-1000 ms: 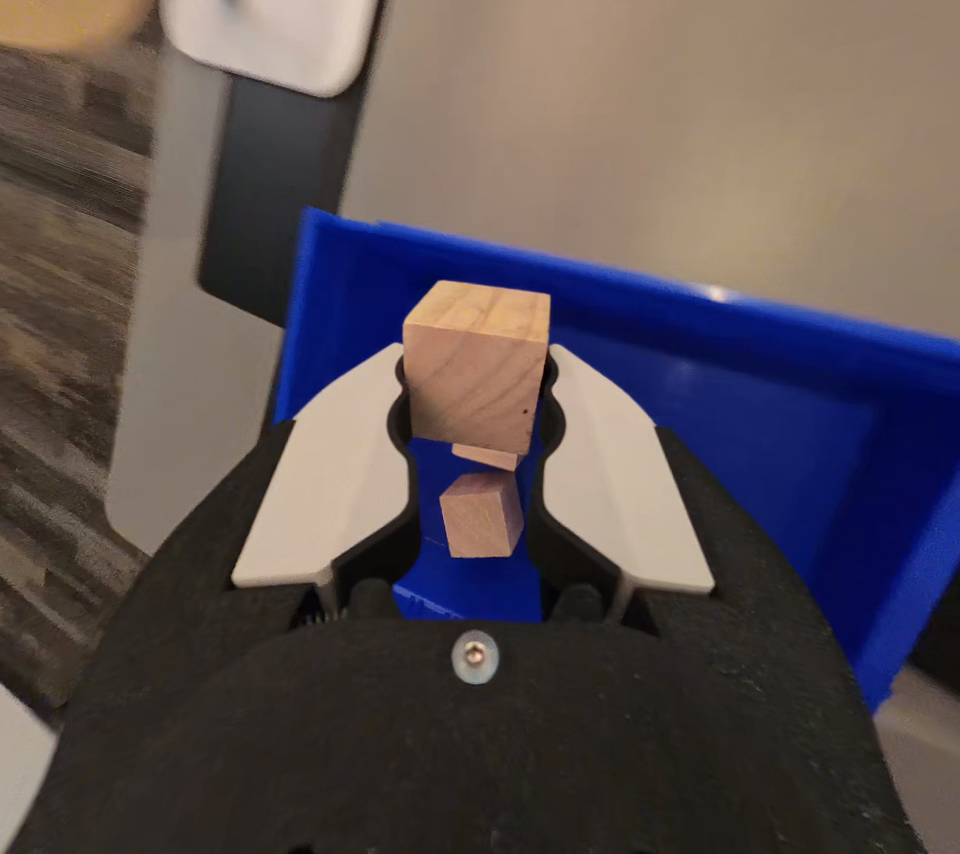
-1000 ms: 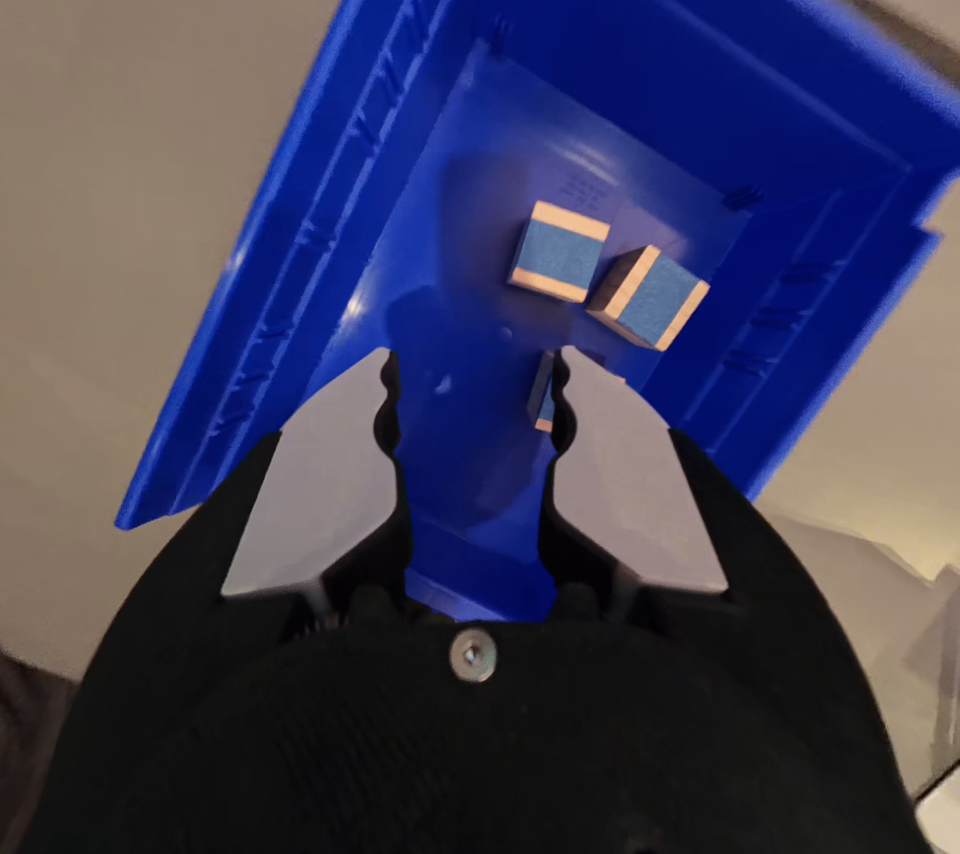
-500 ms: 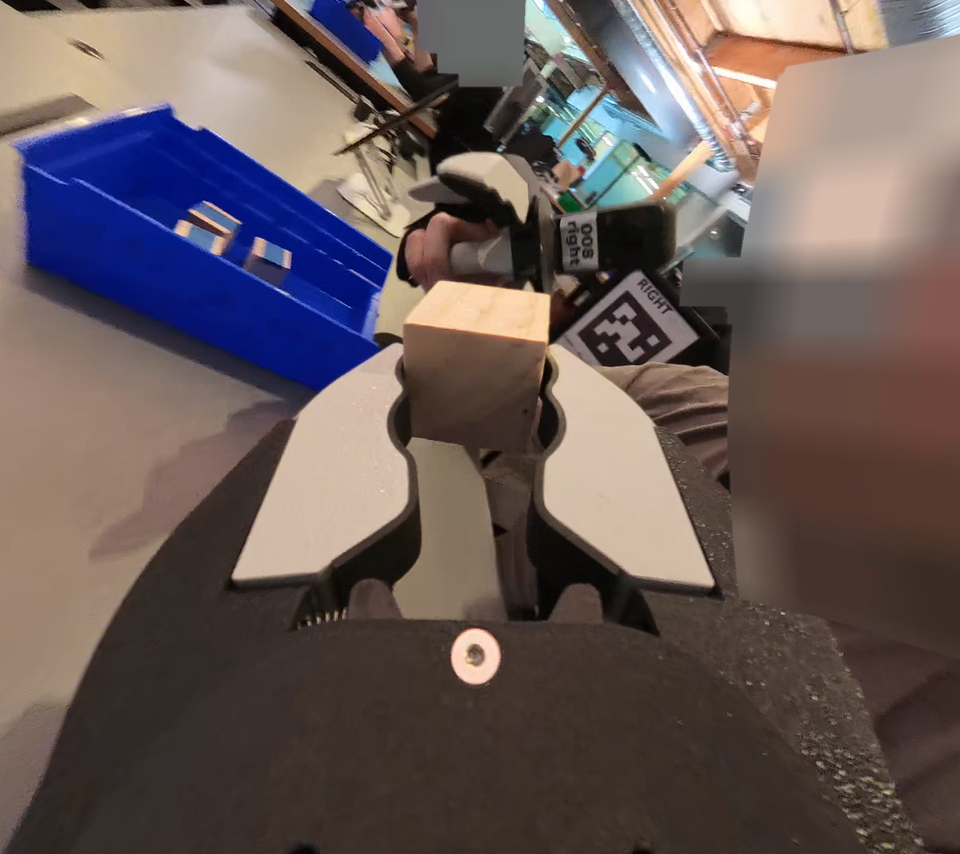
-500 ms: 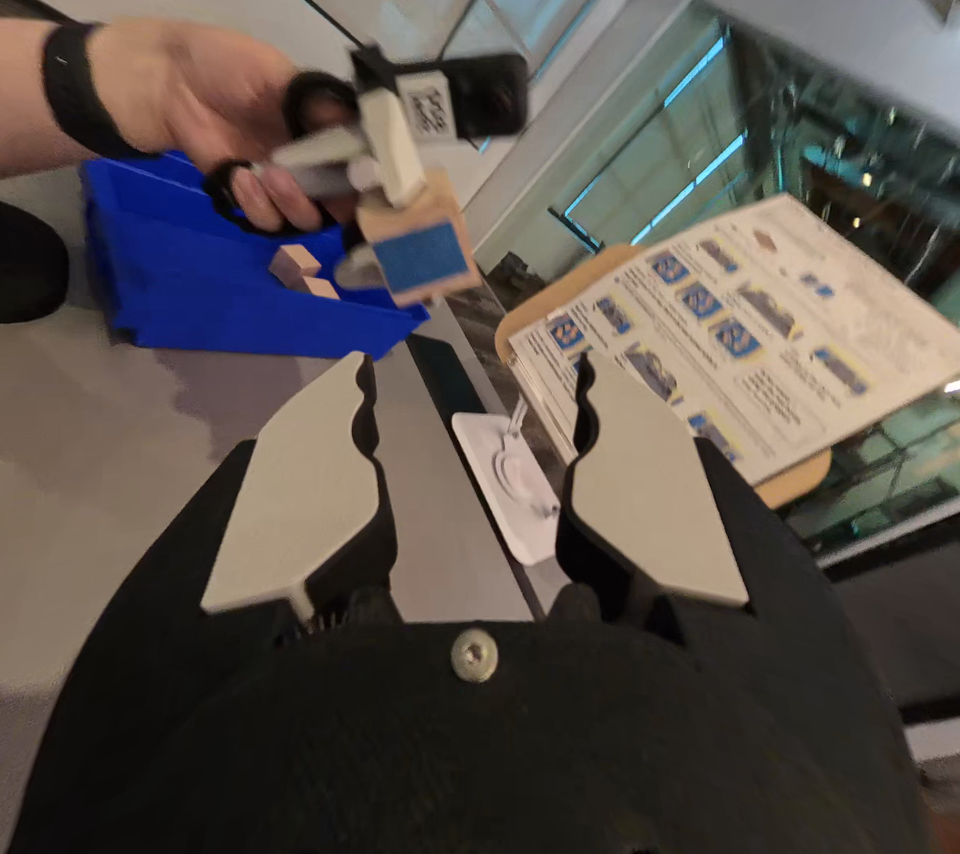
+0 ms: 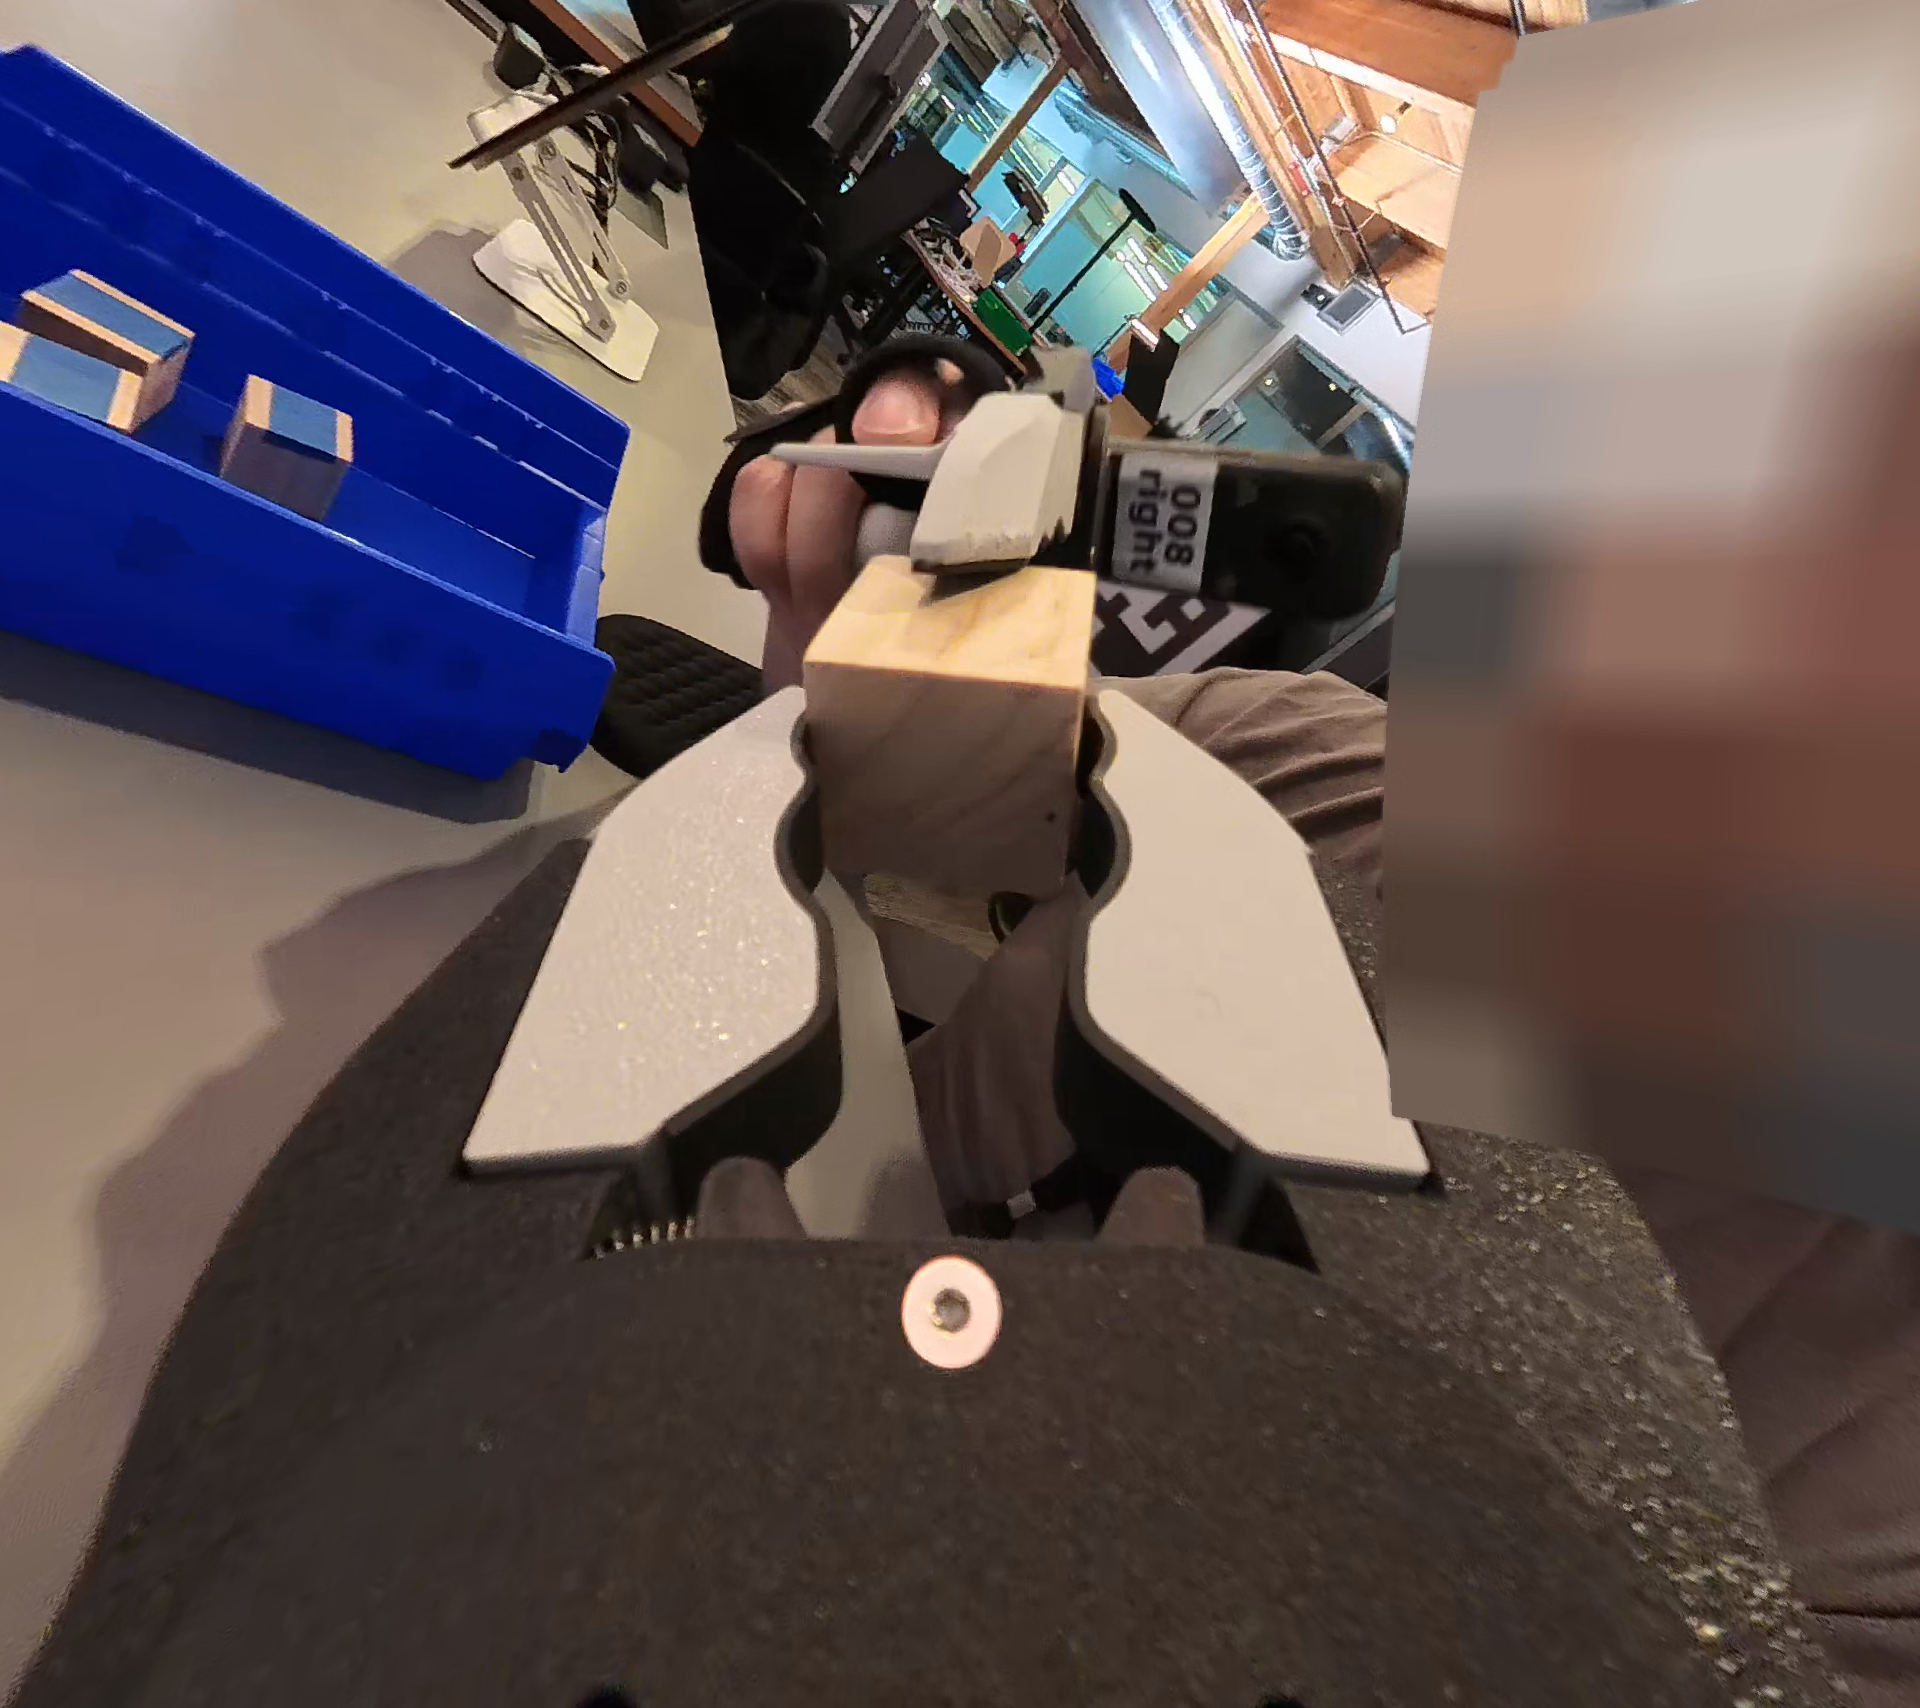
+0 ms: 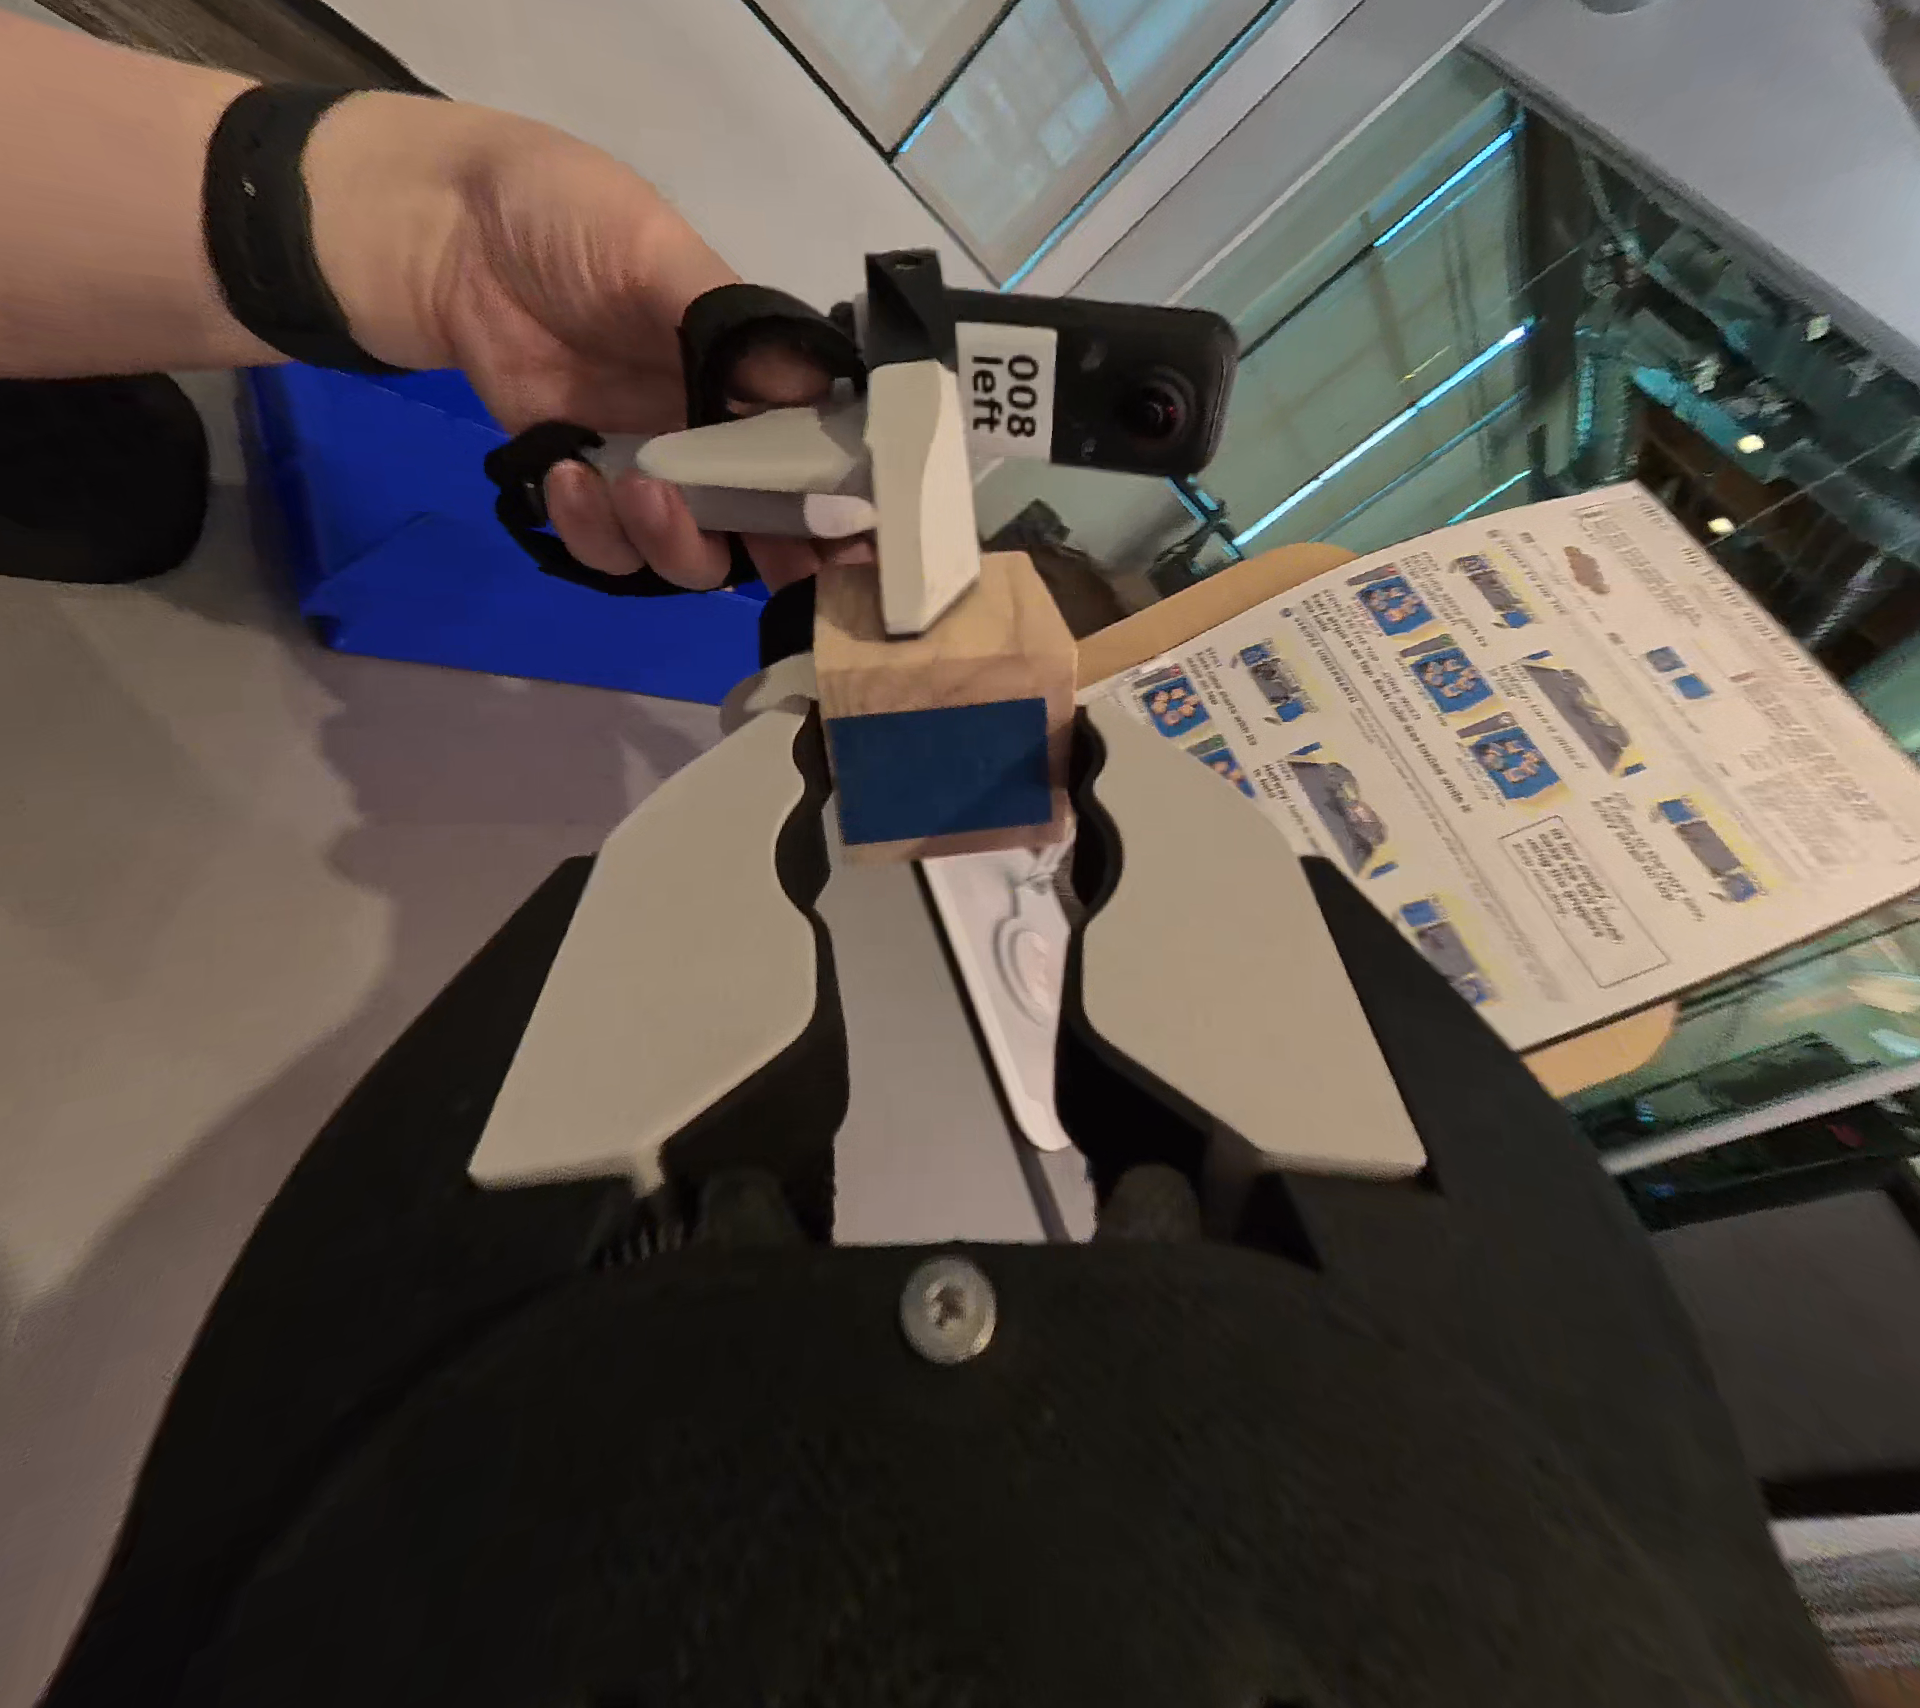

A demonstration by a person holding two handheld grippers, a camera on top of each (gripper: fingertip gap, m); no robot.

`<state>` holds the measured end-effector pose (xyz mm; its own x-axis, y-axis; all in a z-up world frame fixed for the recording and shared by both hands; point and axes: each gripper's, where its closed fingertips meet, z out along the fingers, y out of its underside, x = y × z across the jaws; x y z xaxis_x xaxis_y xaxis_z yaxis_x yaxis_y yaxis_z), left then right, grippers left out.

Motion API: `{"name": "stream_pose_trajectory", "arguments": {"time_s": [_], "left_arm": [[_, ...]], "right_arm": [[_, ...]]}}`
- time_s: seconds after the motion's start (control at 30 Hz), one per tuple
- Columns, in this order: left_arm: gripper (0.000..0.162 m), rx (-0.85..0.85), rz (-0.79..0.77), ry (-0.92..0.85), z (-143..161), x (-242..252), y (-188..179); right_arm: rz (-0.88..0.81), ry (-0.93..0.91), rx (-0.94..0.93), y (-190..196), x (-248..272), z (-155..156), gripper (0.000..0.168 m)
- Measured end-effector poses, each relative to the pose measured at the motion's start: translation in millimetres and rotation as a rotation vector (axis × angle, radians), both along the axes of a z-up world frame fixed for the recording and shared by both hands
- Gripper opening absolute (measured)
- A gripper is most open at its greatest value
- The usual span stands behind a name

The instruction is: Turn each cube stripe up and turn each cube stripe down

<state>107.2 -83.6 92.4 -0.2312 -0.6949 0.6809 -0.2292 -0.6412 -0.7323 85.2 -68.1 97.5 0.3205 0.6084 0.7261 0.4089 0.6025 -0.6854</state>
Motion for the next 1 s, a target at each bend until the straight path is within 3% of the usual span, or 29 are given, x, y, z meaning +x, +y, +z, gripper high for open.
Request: {"name": "stream_pose_trajectory", "arguments": {"time_s": [0.03, 0.13, 0.2, 0.33, 0.5, 0.67, 1.0], "left_arm": [[0.047, 0.029, 0.014, 0.001, 0.3, -2.8, 2.5], [0.046, 0.153, 0.158, 0.049, 0.1, -21.4, 26.4], [0.046, 0.245, 0.249, 0.079, 4.5, -41.0, 39.2], [0.045, 0.412, 0.444, 0.109, 22.4, -82.5, 58.9], [0.046, 0.581, 0.641, 0.111, 40.0, -125.3, 67.7], [0.046, 0.624, 0.769, 0.279, 22.2, -162.1, 80.3], [0.046, 0.568, 0.856, 1.009, -89.1, -272.2, 122.2]], "right_arm": [[0.003, 0.004, -0.028, 1.1, 5.5, 3.5, 0.045], [-0.140, -0.015, -0.156, 30.2, 56.9, 15.5, 0.045], [-0.286, -0.059, -0.375, 56.2, 112.7, 1.3, 0.045], [-0.660, -0.182, -0.787, 96.2, 226.9, -73.6, 0.045], [-0.737, -0.428, -1.173, 93.7, 265.9, -172.3, 0.045], [-0.807, -0.584, -1.259, 101.1, 274.4, -219.5, 0.046], [-0.854, -0.610, -1.298, 108.6, 281.3, -241.4, 0.046]]}}
